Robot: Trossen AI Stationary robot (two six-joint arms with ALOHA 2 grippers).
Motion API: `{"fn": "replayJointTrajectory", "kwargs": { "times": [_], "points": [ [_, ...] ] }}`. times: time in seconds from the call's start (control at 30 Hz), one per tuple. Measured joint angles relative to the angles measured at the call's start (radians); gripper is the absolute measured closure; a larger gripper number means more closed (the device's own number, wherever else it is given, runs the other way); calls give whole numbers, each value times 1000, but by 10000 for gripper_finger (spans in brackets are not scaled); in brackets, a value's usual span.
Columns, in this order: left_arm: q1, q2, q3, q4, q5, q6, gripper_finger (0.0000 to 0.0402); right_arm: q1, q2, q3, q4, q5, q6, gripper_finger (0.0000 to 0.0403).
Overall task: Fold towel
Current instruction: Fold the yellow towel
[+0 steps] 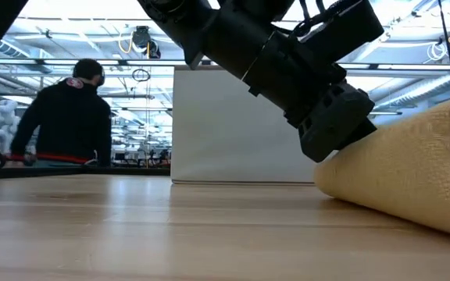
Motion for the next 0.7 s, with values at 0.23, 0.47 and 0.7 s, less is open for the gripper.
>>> {"fn": "replayJointTrajectory", "kwargs": {
  "times": [0.23,0.47,0.7],
  "points": [
    [-1,0,0,4,-38,-20,152,2,-37,-2,-14,-30,-8,403],
    [-1,1,0,0,-67,-67,118,6,-88,-2,-47,-66,-11,403],
    [-1,1,0,-4,-67,-69,117,35,-197,-2,-35,-52,-53,403]
  ]
}}
